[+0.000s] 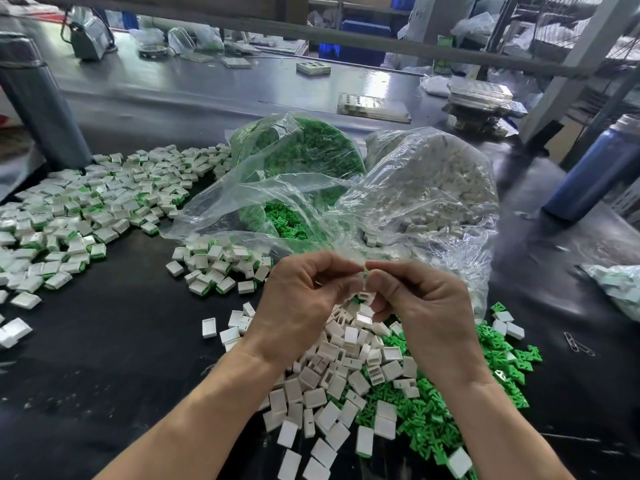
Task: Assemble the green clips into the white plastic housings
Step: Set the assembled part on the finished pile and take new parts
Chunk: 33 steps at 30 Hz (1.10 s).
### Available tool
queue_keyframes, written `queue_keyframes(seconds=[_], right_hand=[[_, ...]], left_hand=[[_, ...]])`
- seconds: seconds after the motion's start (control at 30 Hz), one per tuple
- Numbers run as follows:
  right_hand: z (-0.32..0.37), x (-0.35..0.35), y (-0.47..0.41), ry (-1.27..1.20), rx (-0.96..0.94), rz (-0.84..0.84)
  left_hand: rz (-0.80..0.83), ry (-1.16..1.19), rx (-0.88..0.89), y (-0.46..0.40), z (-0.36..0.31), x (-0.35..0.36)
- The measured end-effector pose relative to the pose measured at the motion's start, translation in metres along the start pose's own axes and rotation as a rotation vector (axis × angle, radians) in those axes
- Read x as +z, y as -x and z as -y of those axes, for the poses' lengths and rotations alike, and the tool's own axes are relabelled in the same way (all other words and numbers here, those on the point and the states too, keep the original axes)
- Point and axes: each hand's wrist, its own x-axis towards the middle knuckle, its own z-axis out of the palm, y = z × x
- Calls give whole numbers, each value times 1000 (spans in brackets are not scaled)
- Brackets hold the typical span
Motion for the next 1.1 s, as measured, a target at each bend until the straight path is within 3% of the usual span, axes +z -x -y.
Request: queue_keyframes(seconds=[0.53,0.77,1.1], right_hand=[[-5,-2,1,158,13,-4],[-7,-4,1,241,4,20],[-1,-10,-1,207,104,141]], left_hand=[[3,109,-56,2,-1,5],[27,-206,28,2,2,4],[-7,-350,160,3,0,-2]])
